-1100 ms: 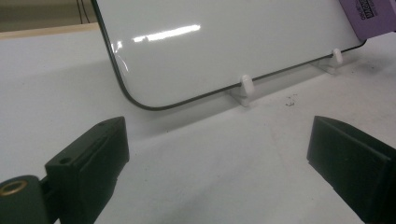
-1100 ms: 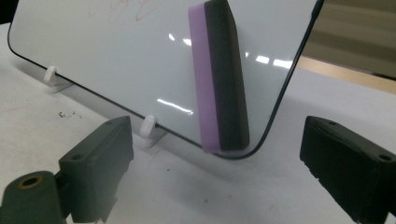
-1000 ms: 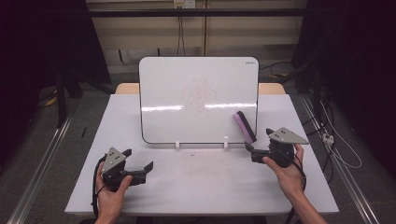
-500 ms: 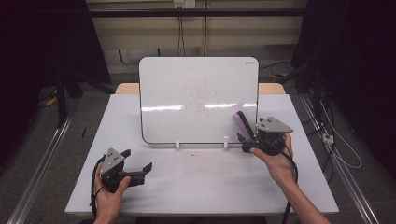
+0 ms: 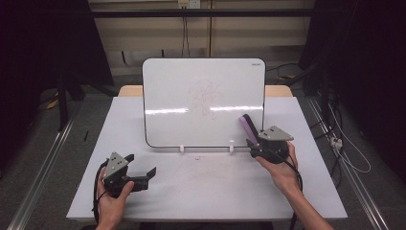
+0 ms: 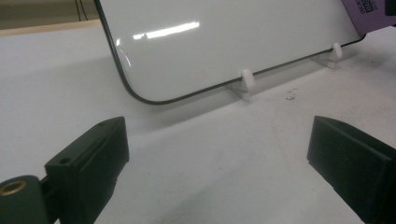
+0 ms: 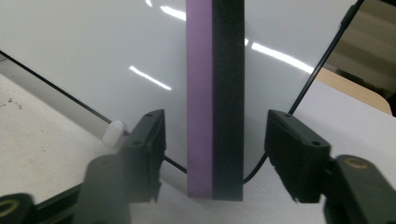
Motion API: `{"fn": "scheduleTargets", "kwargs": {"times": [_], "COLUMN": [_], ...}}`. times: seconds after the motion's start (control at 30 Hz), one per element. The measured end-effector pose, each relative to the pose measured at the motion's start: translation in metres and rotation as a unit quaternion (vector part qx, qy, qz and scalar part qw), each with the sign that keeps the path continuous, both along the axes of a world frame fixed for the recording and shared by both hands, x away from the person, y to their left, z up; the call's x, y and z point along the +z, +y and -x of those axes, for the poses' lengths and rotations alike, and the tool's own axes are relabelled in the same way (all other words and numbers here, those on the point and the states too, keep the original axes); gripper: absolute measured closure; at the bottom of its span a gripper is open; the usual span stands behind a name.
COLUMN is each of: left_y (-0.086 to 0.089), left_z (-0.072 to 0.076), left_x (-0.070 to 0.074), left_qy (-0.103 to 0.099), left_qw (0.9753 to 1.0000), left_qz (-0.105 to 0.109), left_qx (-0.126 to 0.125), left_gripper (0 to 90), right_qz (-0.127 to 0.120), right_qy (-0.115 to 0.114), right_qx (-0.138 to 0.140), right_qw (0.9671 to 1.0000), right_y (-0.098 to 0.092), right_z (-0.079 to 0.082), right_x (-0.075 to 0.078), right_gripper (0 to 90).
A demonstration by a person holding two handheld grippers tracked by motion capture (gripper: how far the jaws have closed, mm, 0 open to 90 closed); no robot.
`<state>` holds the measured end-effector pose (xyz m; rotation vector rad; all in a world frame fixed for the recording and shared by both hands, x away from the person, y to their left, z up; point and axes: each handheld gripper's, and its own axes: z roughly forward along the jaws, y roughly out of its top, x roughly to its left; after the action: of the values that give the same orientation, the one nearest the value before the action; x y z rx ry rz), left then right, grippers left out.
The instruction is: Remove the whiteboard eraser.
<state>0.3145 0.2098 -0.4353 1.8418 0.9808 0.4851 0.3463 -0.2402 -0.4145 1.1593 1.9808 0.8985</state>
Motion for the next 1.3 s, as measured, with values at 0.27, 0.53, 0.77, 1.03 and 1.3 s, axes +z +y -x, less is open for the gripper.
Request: {"fn": "scheduleTargets", "kwargs": {"times": [0.27, 0.53, 0.77, 1.03, 1.3], "left_y": [0.000, 0.001, 0.001, 0.001, 0.002], "left_z": [0.000, 0.000, 0.000, 0.000, 0.000], "left_x": [0.000, 0.000, 0.000, 0.000, 0.000], "left_qy": [0.001, 0.000, 0.000, 0.000, -0.001], "left_qw": [1.0000, 1.0000, 1.0000, 1.0000, 1.0000], "left_qz": [0.001, 0.000, -0.001, -0.001, 0.000], "left_qx": [0.000, -0.002, -0.002, 0.001, 0.007], "left_gripper": [5.3, 5.3, 5.2, 5.2, 4.9], "right_qz": [0.013, 0.019, 0.011, -0.004, -0.049], "right_qy": [0.000, -0.006, -0.014, -0.022, -0.039], "right_qx": [-0.013, -0.022, -0.022, -0.013, 0.006], "right_qw": [0.9998, 0.9995, 0.9996, 0.9997, 0.9980], "right_y": [0.004, 0.006, 0.005, 0.005, 0.003], "right_z": [-0.003, -0.004, -0.003, 0.003, 0.007], "right_x": [-0.007, -0.009, -0.008, -0.005, -0.002], "right_gripper": [56.6, 62.6, 64.0, 64.1, 64.2]}}
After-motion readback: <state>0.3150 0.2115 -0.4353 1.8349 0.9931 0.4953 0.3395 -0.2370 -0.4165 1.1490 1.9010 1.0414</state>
